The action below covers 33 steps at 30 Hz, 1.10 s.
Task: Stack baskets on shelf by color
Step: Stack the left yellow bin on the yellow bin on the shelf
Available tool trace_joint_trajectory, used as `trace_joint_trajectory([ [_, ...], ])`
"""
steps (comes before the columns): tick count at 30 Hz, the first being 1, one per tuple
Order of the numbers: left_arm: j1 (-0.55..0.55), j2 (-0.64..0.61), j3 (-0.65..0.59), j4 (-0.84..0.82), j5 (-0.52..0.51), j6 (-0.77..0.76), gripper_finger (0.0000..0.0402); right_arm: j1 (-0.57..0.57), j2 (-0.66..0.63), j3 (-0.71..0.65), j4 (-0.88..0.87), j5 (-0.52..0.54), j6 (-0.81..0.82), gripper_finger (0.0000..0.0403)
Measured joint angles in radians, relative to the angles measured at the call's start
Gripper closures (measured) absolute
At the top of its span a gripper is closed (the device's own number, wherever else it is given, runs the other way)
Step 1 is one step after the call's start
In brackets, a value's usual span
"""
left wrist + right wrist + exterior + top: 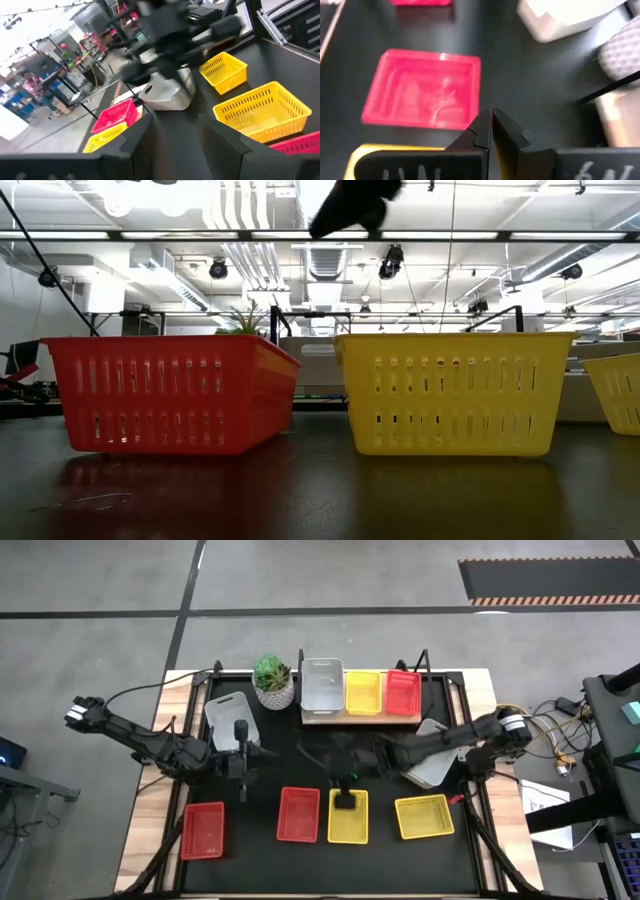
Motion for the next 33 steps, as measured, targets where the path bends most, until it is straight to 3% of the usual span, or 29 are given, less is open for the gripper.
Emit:
trace_joint_trajectory([
  [9,0.0,0.011,-0.003,0.036,0.028,-0.168,0.026,0.169,-0.067,-0.253,0.041,0.026,0.098,0.0394],
  [17,-0.002,0.119,0.0,0.173,0.159,-0.223,0.026,0.215,-0.068,-0.369,0.19,0.034,0.125,0.0394],
  [23,-0.002,0.211,0.024,0.233,0.176,-0.247,0.026,0.233,-0.068,-0.355,0.196,0.035,0.138,0.0394],
  [33,-0.002,0.261,0.023,0.231,0.176,-0.245,0.026,0.344,-0.031,-0.208,0.158,0.034,0.233,0.0394],
])
